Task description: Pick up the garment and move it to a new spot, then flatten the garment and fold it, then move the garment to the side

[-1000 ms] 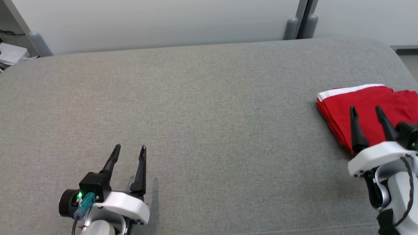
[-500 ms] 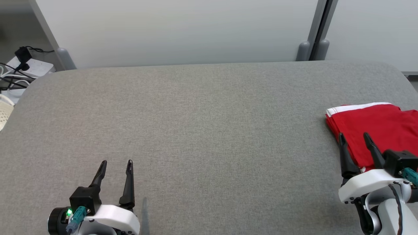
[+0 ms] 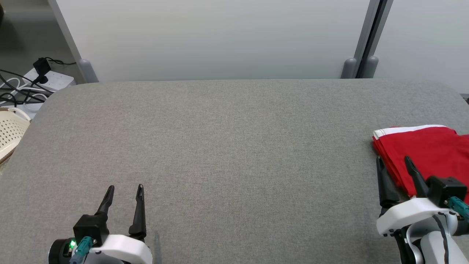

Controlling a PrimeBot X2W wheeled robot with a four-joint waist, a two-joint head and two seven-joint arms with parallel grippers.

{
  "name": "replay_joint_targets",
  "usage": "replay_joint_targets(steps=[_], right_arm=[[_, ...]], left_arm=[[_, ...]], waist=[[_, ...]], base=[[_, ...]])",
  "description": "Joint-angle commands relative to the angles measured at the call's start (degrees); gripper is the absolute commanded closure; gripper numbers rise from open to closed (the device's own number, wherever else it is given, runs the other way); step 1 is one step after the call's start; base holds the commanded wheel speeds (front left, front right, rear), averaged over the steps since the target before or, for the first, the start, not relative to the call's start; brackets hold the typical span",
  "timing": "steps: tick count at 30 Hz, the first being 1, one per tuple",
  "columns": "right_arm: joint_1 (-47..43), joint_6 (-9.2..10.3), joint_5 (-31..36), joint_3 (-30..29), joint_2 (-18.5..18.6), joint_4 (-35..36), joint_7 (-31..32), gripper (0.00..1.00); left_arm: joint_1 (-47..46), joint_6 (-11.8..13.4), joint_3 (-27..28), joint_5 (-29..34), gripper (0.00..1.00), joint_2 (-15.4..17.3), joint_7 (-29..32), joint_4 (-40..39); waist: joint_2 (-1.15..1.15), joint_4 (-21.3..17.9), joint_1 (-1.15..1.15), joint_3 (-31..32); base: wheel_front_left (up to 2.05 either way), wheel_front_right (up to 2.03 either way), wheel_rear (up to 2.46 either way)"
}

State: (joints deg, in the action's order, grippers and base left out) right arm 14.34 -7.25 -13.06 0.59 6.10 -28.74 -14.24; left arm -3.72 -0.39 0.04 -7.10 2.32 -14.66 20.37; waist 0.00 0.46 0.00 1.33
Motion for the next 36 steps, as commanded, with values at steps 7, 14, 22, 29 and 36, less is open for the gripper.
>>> replay_joint_targets(steps=[7, 14, 22, 29, 36], right_arm=[[-1.7, 0.01, -0.2, 0.1, -0.9, -1.6, 0.2, 1.00], [-4.3, 0.00, -2.9, -0.3, -1.9, -3.1, 1.1, 1.00], [-4.7, -0.01, -8.0, -0.6, -2.0, -1.8, 2.3, 1.00], [-4.9, -0.03, -12.4, -1.0, -2.1, -0.7, 3.4, 1.00], [-5.2, -0.04, -16.8, -1.4, -2.1, 0.3, 4.5, 1.00]], left_arm=[[0.8, -1.6, 0.2, -2.2, 1.00, -0.3, 0.1, 2.2], [2.4, -1.8, 0.7, -5.1, 1.00, -1.0, 1.1, 4.2], [2.2, -2.2, 0.9, -10.5, 1.00, -0.9, 2.3, 3.3], [2.0, -2.5, 1.1, -15.1, 1.00, -0.8, 3.4, 2.7], [1.7, -2.8, 1.5, -19.7, 1.00, -0.7, 4.5, 2.1]], waist=[[0.00, 0.2, 0.00, 0.0], [0.00, 0.2, 0.06, 0.0], [0.00, 0.1, 0.01, -0.1], [0.00, 0.1, 0.00, -0.2], [0.00, 0.1, 0.00, -0.3]], base=[[0.00, 0.00, 0.00], [0.00, 0.00, 0.00], [0.00, 0.00, 0.00], [0.00, 0.00, 0.00], [0.00, 0.00, 0.00]])
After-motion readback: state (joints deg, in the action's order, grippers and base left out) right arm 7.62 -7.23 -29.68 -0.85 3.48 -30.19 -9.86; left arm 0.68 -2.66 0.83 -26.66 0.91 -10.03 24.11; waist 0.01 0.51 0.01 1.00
